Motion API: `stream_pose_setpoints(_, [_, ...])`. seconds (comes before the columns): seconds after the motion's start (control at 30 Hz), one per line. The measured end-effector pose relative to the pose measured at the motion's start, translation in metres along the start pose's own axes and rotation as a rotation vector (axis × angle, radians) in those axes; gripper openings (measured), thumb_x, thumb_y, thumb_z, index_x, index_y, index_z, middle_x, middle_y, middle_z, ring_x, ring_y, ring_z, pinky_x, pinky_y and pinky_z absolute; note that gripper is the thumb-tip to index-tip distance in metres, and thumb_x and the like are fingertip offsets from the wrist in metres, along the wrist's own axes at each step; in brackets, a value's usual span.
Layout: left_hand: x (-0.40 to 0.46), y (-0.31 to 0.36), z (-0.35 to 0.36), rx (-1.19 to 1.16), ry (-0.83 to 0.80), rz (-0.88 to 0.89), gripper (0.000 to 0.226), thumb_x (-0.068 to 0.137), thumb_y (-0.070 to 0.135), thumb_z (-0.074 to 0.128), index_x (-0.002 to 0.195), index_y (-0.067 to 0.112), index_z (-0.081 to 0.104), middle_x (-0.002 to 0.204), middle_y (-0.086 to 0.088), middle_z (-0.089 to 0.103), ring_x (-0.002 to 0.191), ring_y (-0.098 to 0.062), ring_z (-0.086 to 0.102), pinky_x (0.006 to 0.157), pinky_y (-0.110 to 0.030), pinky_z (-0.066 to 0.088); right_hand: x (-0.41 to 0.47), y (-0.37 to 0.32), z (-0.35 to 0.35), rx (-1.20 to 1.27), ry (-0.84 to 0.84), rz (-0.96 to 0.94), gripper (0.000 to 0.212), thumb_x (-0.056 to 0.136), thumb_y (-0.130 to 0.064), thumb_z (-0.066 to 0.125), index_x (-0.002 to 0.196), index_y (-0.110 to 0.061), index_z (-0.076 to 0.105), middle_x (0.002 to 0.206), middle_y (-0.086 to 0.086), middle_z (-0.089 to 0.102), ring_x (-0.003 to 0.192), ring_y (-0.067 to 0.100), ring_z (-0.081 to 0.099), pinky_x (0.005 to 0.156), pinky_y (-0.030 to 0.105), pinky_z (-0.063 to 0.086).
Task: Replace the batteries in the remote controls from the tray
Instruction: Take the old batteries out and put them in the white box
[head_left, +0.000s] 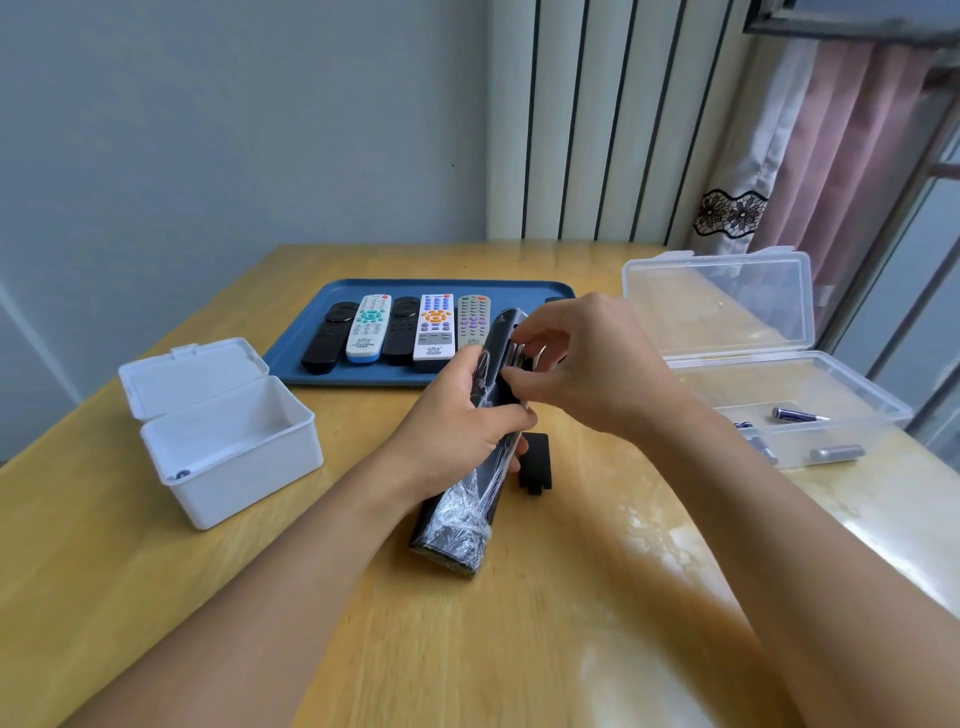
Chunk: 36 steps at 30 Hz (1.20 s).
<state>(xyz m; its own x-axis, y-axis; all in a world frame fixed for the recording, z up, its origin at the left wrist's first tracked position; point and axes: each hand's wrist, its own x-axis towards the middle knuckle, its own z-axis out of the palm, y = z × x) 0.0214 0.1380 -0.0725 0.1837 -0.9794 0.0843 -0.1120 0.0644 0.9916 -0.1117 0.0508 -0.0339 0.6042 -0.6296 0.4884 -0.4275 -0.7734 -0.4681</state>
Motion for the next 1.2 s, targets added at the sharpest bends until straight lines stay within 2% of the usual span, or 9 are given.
stream_pose_setpoints(0.2, [0.001, -0.001, 0.000, 0.023, 0.000, -0.003, 0.037, 0.086, 0.000, 0.070, 0.117, 0.010, 0.053, 0.100, -0.026, 0.065, 0.070, -0.026, 0.067, 0.065, -0.042, 0.059, -0.001, -0.002, -0.006, -0.095, -0.010, -0.091, 0.017, 0.074, -0.025, 0.083, 0.084, -0.012, 0.077, 0.075, -0.004, 0.073, 0.067, 0.010, 0.070, 0.067, 0.035, 0.058])
stream_pose_setpoints(0.33, [0.001, -0.001, 0.001, 0.047, 0.017, -0.001, 0.035, 0.086, 0.000, 0.070, 0.115, 0.009, 0.053, 0.099, -0.024, 0.065, 0.067, -0.025, 0.067, 0.066, -0.045, 0.059, -0.001, -0.007, -0.008, -0.149, -0.031, -0.122, 0.012, 0.073, -0.021, 0.081, 0.081, -0.012, 0.077, 0.073, -0.003, 0.073, 0.068, 0.012, 0.070, 0.068, 0.035, 0.057])
stream_pose_setpoints(0.47, [0.000, 0.000, 0.001, 0.073, 0.022, 0.005, 0.034, 0.086, 0.002, 0.070, 0.115, 0.009, 0.053, 0.095, -0.022, 0.065, 0.066, -0.025, 0.067, 0.065, -0.044, 0.058, -0.001, -0.009, -0.010, -0.169, -0.056, -0.116, 0.010, 0.075, -0.022, 0.082, 0.083, -0.017, 0.078, 0.073, -0.009, 0.073, 0.067, 0.006, 0.069, 0.067, 0.024, 0.055])
stream_pose_setpoints(0.57, [-0.001, 0.003, 0.004, 0.080, 0.012, 0.017, 0.033, 0.088, 0.003, 0.069, 0.116, 0.009, 0.052, 0.090, -0.017, 0.063, 0.065, -0.024, 0.065, 0.063, -0.043, 0.058, 0.000, -0.003, -0.015, -0.039, -0.022, -0.043, 0.012, 0.074, -0.020, 0.085, 0.084, -0.018, 0.079, 0.067, -0.016, 0.068, 0.065, 0.001, 0.068, 0.063, 0.019, 0.055])
stream_pose_setpoints(0.67, [-0.001, 0.004, 0.006, 0.082, 0.005, 0.018, 0.035, 0.088, 0.003, 0.069, 0.118, 0.010, 0.052, 0.091, -0.017, 0.063, 0.066, -0.024, 0.064, 0.063, -0.045, 0.059, -0.001, -0.001, -0.017, -0.018, -0.003, -0.029, 0.014, 0.073, -0.020, 0.086, 0.083, -0.016, 0.079, 0.066, -0.018, 0.067, 0.064, 0.002, 0.069, 0.063, 0.024, 0.059])
stream_pose_setpoints(0.8, [0.000, 0.002, 0.004, 0.093, 0.010, 0.015, 0.035, 0.088, 0.004, 0.069, 0.118, 0.011, 0.052, 0.091, -0.015, 0.064, 0.066, -0.023, 0.066, 0.064, -0.044, 0.059, -0.002, -0.005, -0.013, -0.086, -0.003, -0.081, 0.011, 0.074, -0.019, 0.084, 0.080, -0.013, 0.078, 0.068, -0.006, 0.072, 0.062, 0.010, 0.069, 0.064, 0.034, 0.060])
stream_pose_setpoints(0.97, [0.003, -0.003, 0.002, 0.104, 0.011, 0.002, 0.034, 0.089, 0.005, 0.068, 0.117, 0.009, 0.051, 0.089, -0.014, 0.061, 0.064, -0.023, 0.065, 0.060, -0.040, 0.058, -0.002, -0.009, -0.010, -0.189, -0.024, -0.127, 0.008, 0.077, -0.021, 0.081, 0.080, -0.014, 0.078, 0.071, -0.004, 0.073, 0.067, 0.013, 0.069, 0.069, 0.033, 0.058])
stream_pose_setpoints(1.1, [0.004, -0.004, 0.001, 0.125, 0.008, 0.002, 0.032, 0.089, 0.006, 0.067, 0.117, 0.010, 0.051, 0.089, -0.014, 0.062, 0.064, -0.022, 0.066, 0.058, -0.034, 0.055, -0.003, -0.009, -0.006, -0.198, -0.030, -0.142, 0.006, 0.077, -0.019, 0.079, 0.081, -0.015, 0.080, 0.072, -0.003, 0.074, 0.069, 0.017, 0.069, 0.068, 0.035, 0.058])
stream_pose_setpoints(1.2, [0.005, -0.005, 0.001, 0.139, 0.012, 0.008, 0.030, 0.088, 0.004, 0.067, 0.113, 0.012, 0.052, 0.086, -0.012, 0.061, 0.064, -0.022, 0.065, 0.059, -0.037, 0.056, -0.002, -0.006, 0.001, -0.204, -0.023, -0.157, 0.007, 0.078, -0.018, 0.077, 0.082, -0.013, 0.080, 0.074, 0.001, 0.075, 0.070, 0.023, 0.069, 0.067, 0.038, 0.058])
